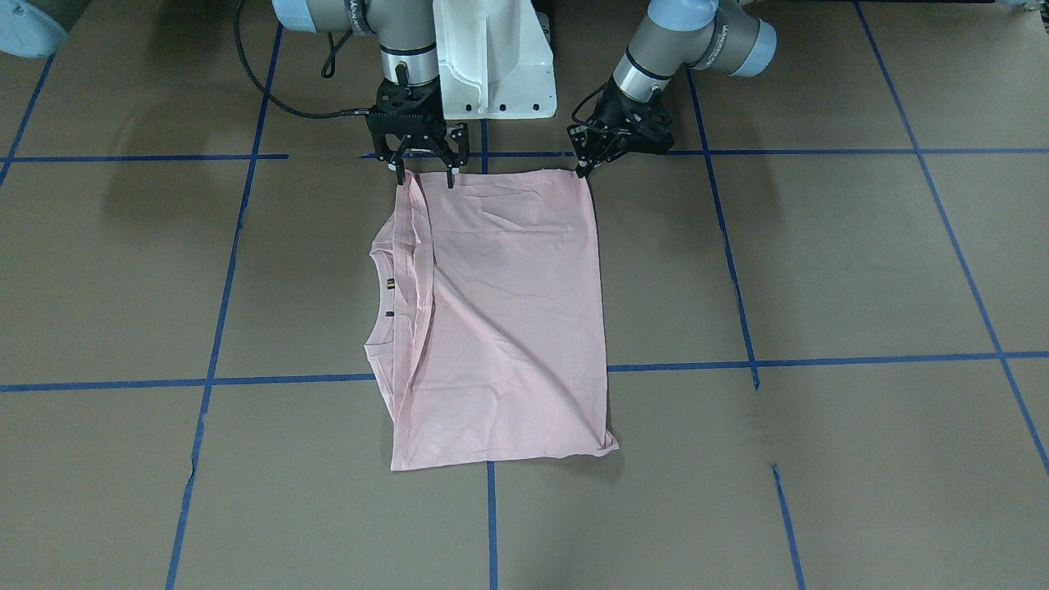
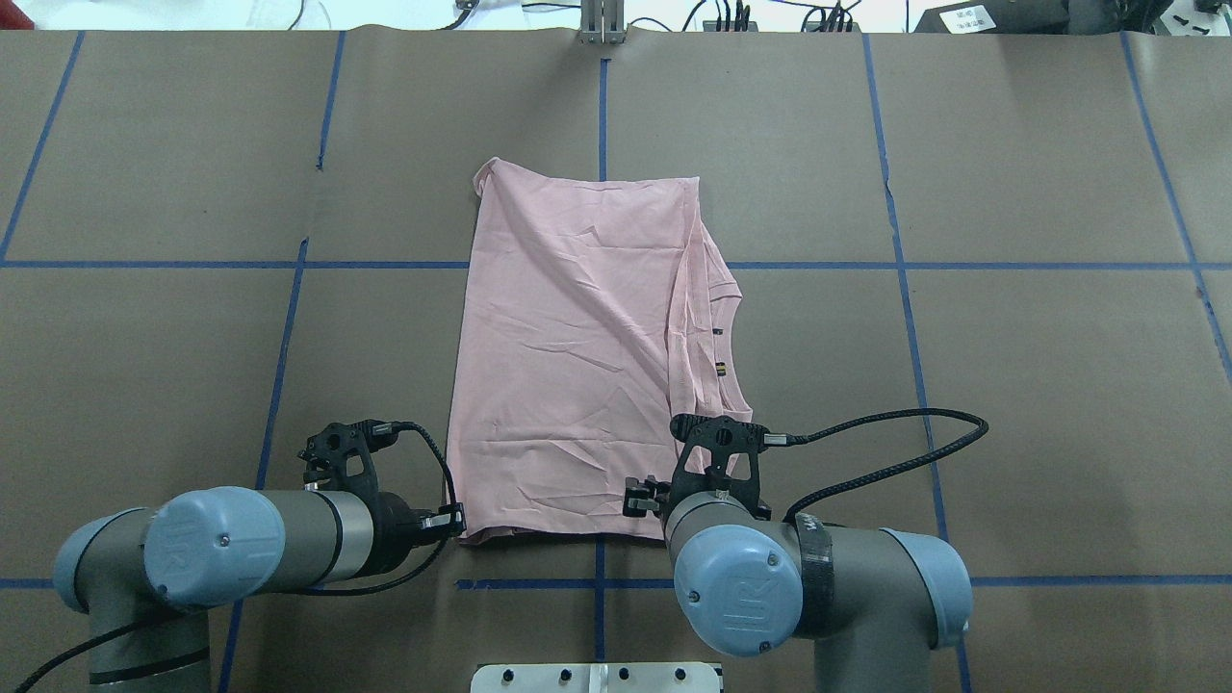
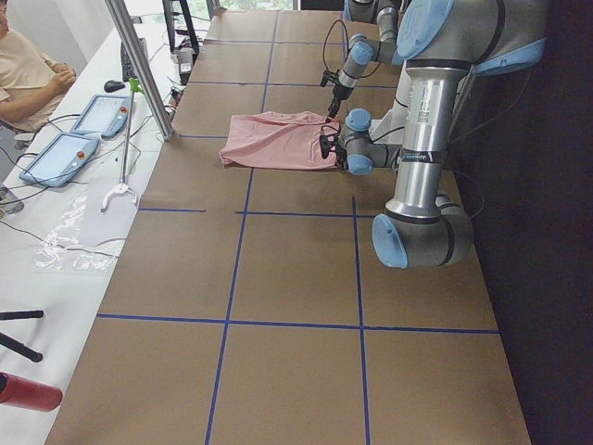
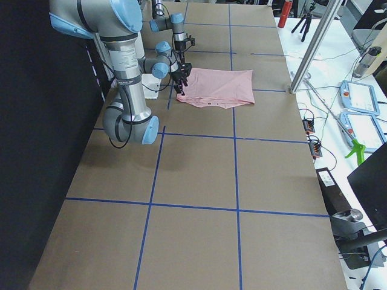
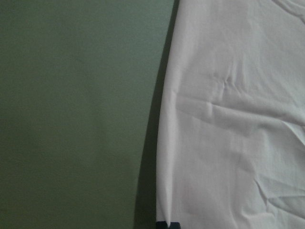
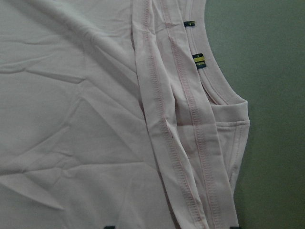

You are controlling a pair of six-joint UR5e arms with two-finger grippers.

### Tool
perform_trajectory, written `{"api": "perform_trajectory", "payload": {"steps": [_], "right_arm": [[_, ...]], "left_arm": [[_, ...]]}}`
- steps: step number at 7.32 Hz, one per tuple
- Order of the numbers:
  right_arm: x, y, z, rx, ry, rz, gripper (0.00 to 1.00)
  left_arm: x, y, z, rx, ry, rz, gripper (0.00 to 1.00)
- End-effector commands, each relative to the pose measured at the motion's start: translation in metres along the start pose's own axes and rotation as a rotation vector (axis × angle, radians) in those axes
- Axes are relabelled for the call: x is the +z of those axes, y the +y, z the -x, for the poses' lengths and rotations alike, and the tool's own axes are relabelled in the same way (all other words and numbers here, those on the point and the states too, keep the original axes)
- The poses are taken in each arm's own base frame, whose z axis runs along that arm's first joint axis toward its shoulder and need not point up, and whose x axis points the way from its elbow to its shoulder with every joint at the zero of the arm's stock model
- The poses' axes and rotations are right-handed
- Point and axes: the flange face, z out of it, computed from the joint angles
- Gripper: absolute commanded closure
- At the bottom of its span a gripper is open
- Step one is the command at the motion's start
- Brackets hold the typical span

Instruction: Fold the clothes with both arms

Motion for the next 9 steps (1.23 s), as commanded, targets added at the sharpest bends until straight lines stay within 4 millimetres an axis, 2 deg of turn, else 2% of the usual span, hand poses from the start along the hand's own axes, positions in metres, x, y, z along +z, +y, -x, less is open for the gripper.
{"api": "perform_trajectory", "payload": {"steps": [1, 4, 5, 9], "right_arm": [[0.013, -0.001, -0.003, -0.01, 0.036, -0.005, 0.24], [0.032, 0.005, -0.006, -0.014, 0.061, -0.005, 0.25], [0.031, 0.005, -0.005, -0.009, 0.059, -0.005, 0.3], [0.032, 0.006, -0.005, -0.005, 0.06, -0.005, 0.34]], "left_arm": [[0.0, 0.0, -0.001, 0.0, 0.001, 0.001, 1.0], [-0.001, 0.0, -0.001, 0.0, 0.004, -0.001, 1.0], [-0.003, 0.0, -0.002, 0.0, 0.007, 0.0, 1.0], [-0.003, 0.0, -0.003, 0.001, 0.009, 0.001, 1.0]]}}
